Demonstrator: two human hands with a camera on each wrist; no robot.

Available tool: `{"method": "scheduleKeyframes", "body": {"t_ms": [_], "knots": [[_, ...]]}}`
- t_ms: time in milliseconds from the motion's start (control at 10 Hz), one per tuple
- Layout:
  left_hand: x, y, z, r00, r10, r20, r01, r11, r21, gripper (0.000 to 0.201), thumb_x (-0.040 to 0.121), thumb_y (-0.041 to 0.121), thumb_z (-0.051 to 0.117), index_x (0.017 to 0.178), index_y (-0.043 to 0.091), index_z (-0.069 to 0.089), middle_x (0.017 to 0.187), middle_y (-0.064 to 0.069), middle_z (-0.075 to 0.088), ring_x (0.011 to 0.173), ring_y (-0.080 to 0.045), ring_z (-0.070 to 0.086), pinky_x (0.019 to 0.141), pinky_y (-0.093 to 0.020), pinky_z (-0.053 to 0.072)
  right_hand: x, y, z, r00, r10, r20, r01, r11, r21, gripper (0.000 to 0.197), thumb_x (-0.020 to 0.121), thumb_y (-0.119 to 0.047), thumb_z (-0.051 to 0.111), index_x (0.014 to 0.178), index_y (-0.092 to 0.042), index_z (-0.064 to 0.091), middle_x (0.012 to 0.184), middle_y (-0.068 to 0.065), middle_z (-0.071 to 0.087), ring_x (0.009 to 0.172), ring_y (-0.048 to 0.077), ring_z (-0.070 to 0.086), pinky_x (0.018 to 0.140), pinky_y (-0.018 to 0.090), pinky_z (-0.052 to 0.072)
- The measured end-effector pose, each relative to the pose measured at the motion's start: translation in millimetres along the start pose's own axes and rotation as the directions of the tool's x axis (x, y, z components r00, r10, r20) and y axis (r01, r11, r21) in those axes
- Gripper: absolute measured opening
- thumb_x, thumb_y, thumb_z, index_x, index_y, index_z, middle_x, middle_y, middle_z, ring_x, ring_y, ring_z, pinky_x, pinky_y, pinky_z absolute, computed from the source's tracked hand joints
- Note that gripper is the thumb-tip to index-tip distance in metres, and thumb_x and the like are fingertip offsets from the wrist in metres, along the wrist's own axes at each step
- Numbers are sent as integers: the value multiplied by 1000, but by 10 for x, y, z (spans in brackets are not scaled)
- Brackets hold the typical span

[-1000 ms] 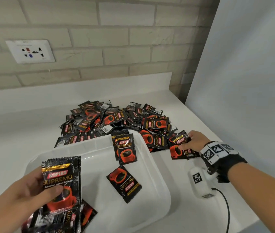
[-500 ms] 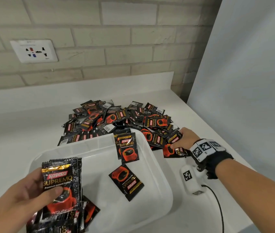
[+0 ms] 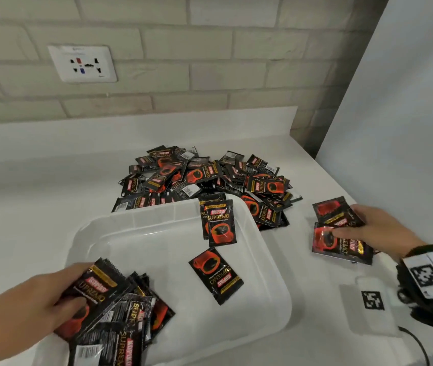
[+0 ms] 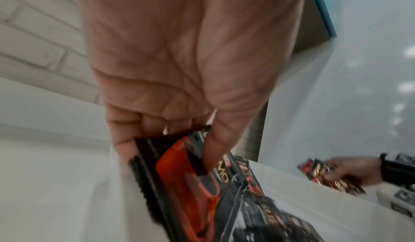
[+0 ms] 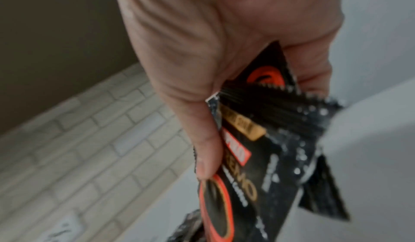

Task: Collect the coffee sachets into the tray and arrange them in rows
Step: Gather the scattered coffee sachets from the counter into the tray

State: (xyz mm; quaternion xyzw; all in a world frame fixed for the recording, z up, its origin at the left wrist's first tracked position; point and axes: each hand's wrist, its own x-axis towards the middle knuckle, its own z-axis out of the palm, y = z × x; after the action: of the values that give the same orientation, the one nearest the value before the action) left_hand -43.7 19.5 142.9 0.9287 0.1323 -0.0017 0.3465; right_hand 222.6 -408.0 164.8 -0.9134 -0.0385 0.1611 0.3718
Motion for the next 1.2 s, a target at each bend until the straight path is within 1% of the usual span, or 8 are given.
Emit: {"method": "scheduleKeyframes", "body": {"t_ms": [200, 300, 500, 700, 800, 900, 1100, 1200], "knots": [[81, 181, 133, 979, 127, 158, -171, 937, 305, 81, 65, 30, 53, 108, 85, 14, 104, 29, 47, 89, -4, 53, 75, -19, 40, -733, -819, 370, 853, -478, 211, 477, 877, 58, 23, 72, -12, 76, 85, -22, 61, 85, -9, 68, 77, 7, 62, 71, 18, 48], [119, 270, 202, 971, 45, 237, -141, 903, 406, 72, 68, 38, 38, 105, 85, -2, 136, 17, 24, 126, -10, 30, 103, -22, 25, -923, -1044, 835, 713, -518, 472, 600, 799, -29, 23, 76, -20, 73, 84, -32, 55, 83, -16, 60, 77, 1, 54, 71, 19, 44], [151, 492, 222, 881, -26, 472, -81, 975, 205, 58, 91, 27, 50, 114, 56, 5, 118, 25, 39, 94, 8, 54, 77, -1, 38, -919, -1082, 1541, 517, -286, 807, 691, 695, -197, 44, 87, -35, 60, 126, -21, 43, 115, 12, 58, 103, 27, 54, 84, 35, 43], [139, 429, 126, 870, -37, 492, 48, 999, -10, 58, 85, 39, 61, 121, 56, 20, 126, 32, 39, 92, 29, 45, 75, 3, 35, -762, -1193, 1466, 613, -277, 740, 561, 812, -161, 58, 91, -44, 50, 141, -25, 26, 123, 1, 58, 105, 14, 52, 93, 28, 41], [140, 445, 123, 868, 6, 496, -15, 1000, 15, 87, 42, 93, 46, 118, 71, 11, 128, 47, 8, 107, 38, 18, 84, 11, 20, -817, -1166, 1501, 503, -172, 847, 627, 748, -220, 54, 96, -39, 42, 145, -21, 25, 142, 3, 42, 129, 20, 40, 108, 32, 32], [124, 529, 172, 841, -9, 542, -8, 1000, 29, 88, 25, 103, 28, 107, 84, -1, 124, 50, 6, 107, 40, 18, 84, 11, 18, -860, -1184, 1516, 478, -192, 857, 644, 740, -193, 54, 99, -34, 37, 147, -18, 18, 151, 4, 28, 138, 19, 27, 111, 29, 22], [140, 521, 61, 953, 48, 300, -77, 993, 87, 77, 27, 104, 9, 95, 86, -23, 125, 48, -5, 120, 24, 8, 104, -8, 10, -772, -1230, 1082, 661, -357, 660, 556, 823, -111, 47, 97, -32, 41, 143, -26, 29, 145, -5, 37, 131, 9, 36, 99, 16, 29], [172, 419, -22, 993, 95, 65, -94, 995, -14, 69, 34, 102, 30, 100, 89, 12, 120, 60, 25, 114, 28, 22, 102, -16, 23, -649, -1112, 786, 737, -395, 549, 490, 871, -32, 35, 95, -30, 46, 130, -31, 46, 130, -14, 49, 116, 0, 48, 94, 11, 38]]}}
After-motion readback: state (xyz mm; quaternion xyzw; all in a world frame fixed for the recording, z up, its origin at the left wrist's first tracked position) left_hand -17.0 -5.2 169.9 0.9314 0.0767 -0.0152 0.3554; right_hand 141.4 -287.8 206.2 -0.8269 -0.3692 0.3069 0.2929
